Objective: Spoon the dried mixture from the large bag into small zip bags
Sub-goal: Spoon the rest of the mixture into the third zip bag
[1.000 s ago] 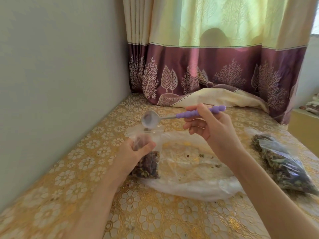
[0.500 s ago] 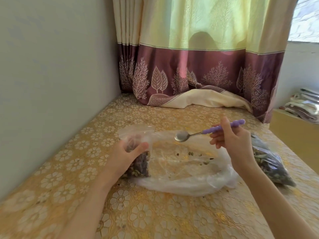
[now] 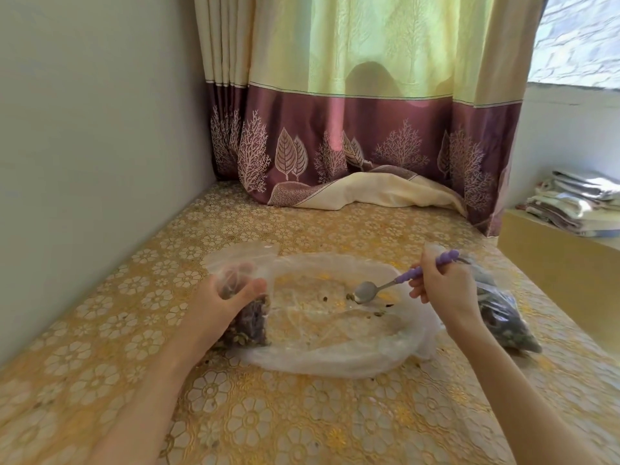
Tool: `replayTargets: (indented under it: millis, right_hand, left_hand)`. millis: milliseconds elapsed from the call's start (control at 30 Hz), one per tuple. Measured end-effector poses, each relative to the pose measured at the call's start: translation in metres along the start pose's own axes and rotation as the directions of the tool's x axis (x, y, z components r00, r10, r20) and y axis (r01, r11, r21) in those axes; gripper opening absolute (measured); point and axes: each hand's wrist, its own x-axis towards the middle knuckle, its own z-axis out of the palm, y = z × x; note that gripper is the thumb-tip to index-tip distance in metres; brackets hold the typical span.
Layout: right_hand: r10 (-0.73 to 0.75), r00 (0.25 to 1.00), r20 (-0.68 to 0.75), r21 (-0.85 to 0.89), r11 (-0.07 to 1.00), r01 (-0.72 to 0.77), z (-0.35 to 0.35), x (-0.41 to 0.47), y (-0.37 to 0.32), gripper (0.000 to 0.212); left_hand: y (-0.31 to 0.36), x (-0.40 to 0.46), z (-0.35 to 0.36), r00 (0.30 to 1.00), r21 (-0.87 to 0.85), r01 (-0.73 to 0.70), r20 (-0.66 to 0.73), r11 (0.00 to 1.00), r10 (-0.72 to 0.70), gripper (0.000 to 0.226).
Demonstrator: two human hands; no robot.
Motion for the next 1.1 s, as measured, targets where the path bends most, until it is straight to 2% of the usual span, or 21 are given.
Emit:
replayTargets:
  millis: [100,267,333,433,500,667,800,967,1100]
  right_hand:
    - [0.074,0.996,0.044,0.052,0.996,-0.076,0.005,0.003,0.000,0.053]
    - [0.076,0.994,0.076,0.077,0.994,-0.082,0.009,0.008,-0.004,0.053]
    - [0.082,0.993,0.089,0.082,0.993,-0.090,0.010,0.009,-0.003,0.052]
    - [0.110,0.987,0.114,0.108,0.987,-0.122,0.013,0.009,-0.002,0.051]
    - [0.118,0.983,0.137,0.114,0.984,-0.134,0.016,0.008,-0.004,0.051]
    - [0.115,0.970,0.213,0.115,0.983,-0.142,0.027,0.003,-0.012,0.050]
    - [0.112,0.958,0.264,0.135,0.979,-0.152,0.041,-0.003,-0.019,0.051]
    - [0.194,0.904,0.381,0.192,0.940,-0.283,0.064,-0.013,-0.026,0.048]
    - [0.252,0.868,0.428,0.245,0.892,-0.379,0.076,-0.017,-0.027,0.048]
  left_hand:
    - [-0.001,-0.001,-0.001,1.000,-0.023,0.000,0.010,1.000,0.001,0.030]
    - [-0.002,0.001,-0.001,1.000,-0.048,0.000,0.025,0.999,0.001,0.044]
    - [-0.003,0.002,-0.002,1.000,-0.044,0.007,0.024,0.999,-0.006,0.057]
    - [-0.002,0.001,-0.002,1.000,-0.015,0.012,0.029,1.000,-0.012,0.089]
    - [-0.001,0.001,-0.003,0.999,-0.012,0.009,0.034,1.000,-0.009,0.094]
    - [0.001,0.000,-0.003,0.999,-0.007,-0.001,0.045,1.000,0.002,0.093]
    - [0.000,0.000,-0.002,0.999,-0.008,0.009,0.036,1.000,-0.009,0.080]
    - [0.000,0.000,-0.002,0.999,-0.038,0.029,0.031,0.999,-0.028,0.072]
    - [0.002,-0.001,-0.001,0.999,-0.074,0.038,0.028,0.996,-0.036,0.043]
